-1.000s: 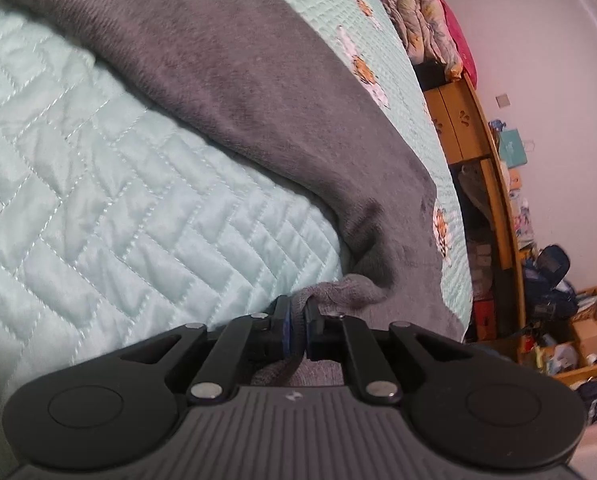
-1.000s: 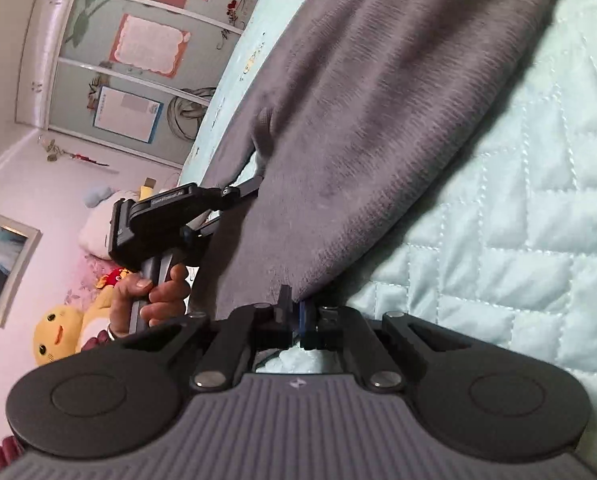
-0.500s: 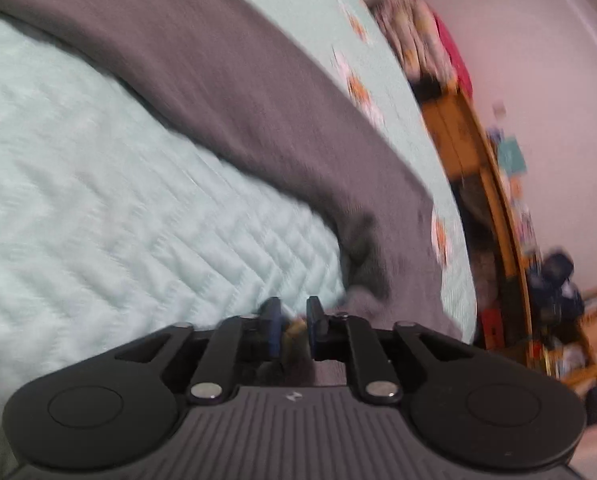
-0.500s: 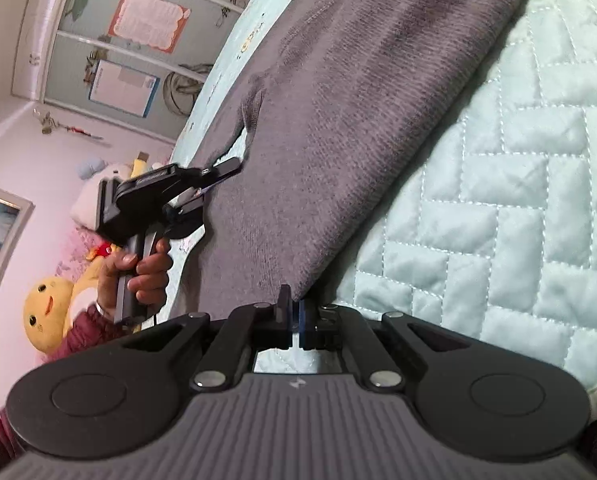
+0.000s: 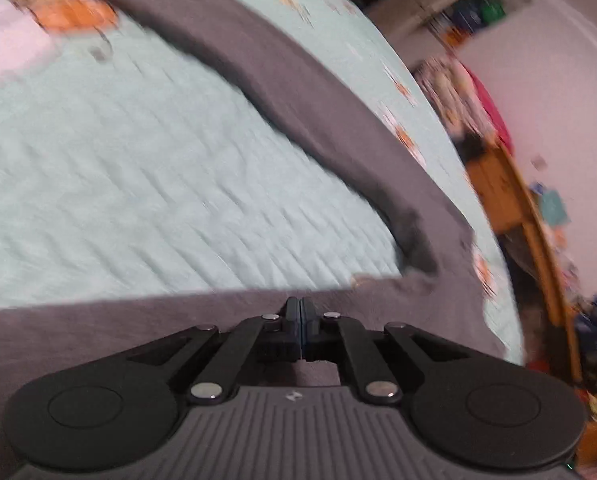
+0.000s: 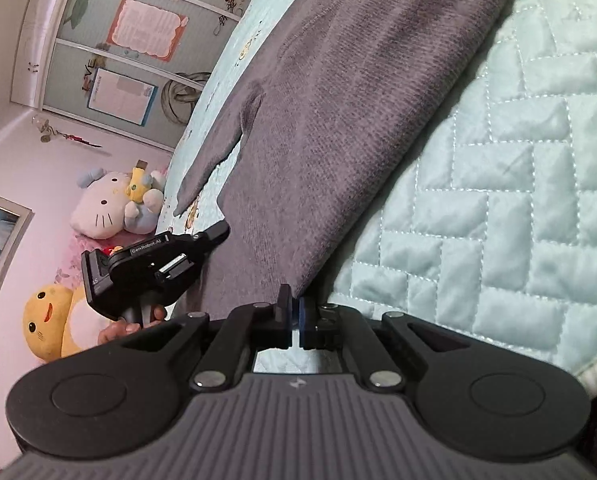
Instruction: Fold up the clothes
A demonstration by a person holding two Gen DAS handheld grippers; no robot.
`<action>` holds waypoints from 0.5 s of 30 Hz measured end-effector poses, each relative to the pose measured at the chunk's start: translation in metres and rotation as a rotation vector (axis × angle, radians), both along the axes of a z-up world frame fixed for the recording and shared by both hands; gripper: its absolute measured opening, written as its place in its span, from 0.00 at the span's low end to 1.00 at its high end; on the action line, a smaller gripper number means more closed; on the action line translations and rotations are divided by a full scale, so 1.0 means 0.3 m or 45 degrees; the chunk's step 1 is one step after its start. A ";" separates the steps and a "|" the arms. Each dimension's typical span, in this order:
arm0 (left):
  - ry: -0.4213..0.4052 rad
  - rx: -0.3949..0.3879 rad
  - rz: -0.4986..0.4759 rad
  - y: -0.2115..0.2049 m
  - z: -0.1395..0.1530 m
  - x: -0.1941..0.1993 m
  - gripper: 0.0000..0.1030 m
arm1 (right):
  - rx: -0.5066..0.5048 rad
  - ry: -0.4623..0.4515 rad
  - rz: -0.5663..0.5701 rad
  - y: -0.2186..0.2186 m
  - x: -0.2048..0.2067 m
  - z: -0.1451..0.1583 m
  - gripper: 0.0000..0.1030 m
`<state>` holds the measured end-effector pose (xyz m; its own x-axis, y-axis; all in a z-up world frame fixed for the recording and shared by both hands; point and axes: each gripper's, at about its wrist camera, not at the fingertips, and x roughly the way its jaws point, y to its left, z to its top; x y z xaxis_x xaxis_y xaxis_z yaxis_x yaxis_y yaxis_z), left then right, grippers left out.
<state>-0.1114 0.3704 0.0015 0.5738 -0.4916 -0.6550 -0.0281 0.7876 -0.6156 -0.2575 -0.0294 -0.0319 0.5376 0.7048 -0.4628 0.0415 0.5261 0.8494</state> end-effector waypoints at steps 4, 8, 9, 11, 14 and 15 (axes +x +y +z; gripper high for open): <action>-0.025 0.070 -0.054 -0.032 0.076 -0.102 0.23 | 0.003 0.001 0.004 0.014 0.017 -0.006 0.01; 0.020 -0.070 0.007 -0.010 0.098 -0.319 0.39 | 0.028 -0.022 0.036 0.000 0.002 -0.009 0.05; 0.043 -0.138 0.045 0.003 0.095 -0.386 0.40 | 0.038 -0.024 0.050 0.003 -0.002 -0.009 0.06; 0.070 -0.252 0.141 0.025 0.079 -0.510 0.46 | 0.064 -0.021 0.113 0.029 -0.002 -0.002 0.09; 0.155 -0.384 0.312 0.034 0.006 -0.655 0.56 | 0.056 -0.068 0.258 0.114 -0.001 0.027 0.26; 0.151 -0.415 0.341 0.025 -0.014 -0.673 0.55 | -0.004 -0.116 0.313 0.152 -0.010 0.051 0.28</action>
